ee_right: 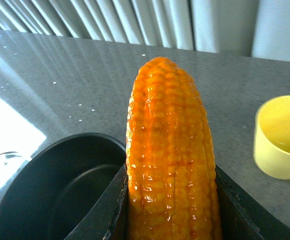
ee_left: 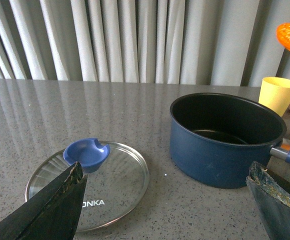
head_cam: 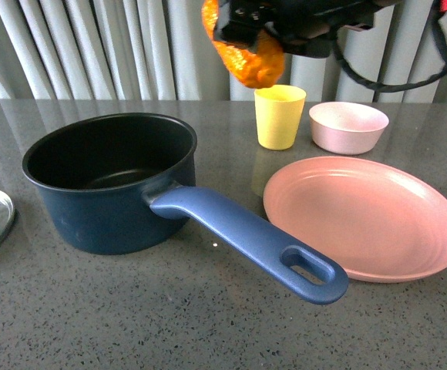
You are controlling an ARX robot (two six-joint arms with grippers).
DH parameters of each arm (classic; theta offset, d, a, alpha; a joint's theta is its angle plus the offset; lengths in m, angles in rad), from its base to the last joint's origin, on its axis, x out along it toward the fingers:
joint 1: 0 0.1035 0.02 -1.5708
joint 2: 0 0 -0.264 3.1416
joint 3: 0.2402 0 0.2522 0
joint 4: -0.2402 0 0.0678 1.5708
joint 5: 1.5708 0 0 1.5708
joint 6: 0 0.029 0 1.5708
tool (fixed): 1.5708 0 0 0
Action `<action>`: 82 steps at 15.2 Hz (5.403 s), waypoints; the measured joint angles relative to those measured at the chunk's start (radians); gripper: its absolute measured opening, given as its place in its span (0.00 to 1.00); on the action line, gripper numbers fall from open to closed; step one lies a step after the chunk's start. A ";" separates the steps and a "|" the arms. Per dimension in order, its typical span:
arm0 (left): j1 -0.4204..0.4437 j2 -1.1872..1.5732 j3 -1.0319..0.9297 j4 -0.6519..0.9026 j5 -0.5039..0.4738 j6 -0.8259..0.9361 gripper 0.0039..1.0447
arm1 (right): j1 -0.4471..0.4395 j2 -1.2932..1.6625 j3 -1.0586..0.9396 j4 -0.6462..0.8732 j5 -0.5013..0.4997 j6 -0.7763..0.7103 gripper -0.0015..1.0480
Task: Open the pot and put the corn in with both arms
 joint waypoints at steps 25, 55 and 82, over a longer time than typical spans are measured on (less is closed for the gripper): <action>0.000 0.000 0.000 0.000 0.000 0.000 0.94 | 0.084 0.128 0.116 0.023 -0.097 0.136 0.94; 0.000 0.000 0.000 0.000 0.000 0.000 0.94 | -0.339 -0.848 -1.218 0.713 0.272 -0.200 0.02; 0.000 0.000 0.000 0.001 0.001 0.000 0.94 | -0.453 -1.837 -1.320 -0.153 0.151 -0.202 0.02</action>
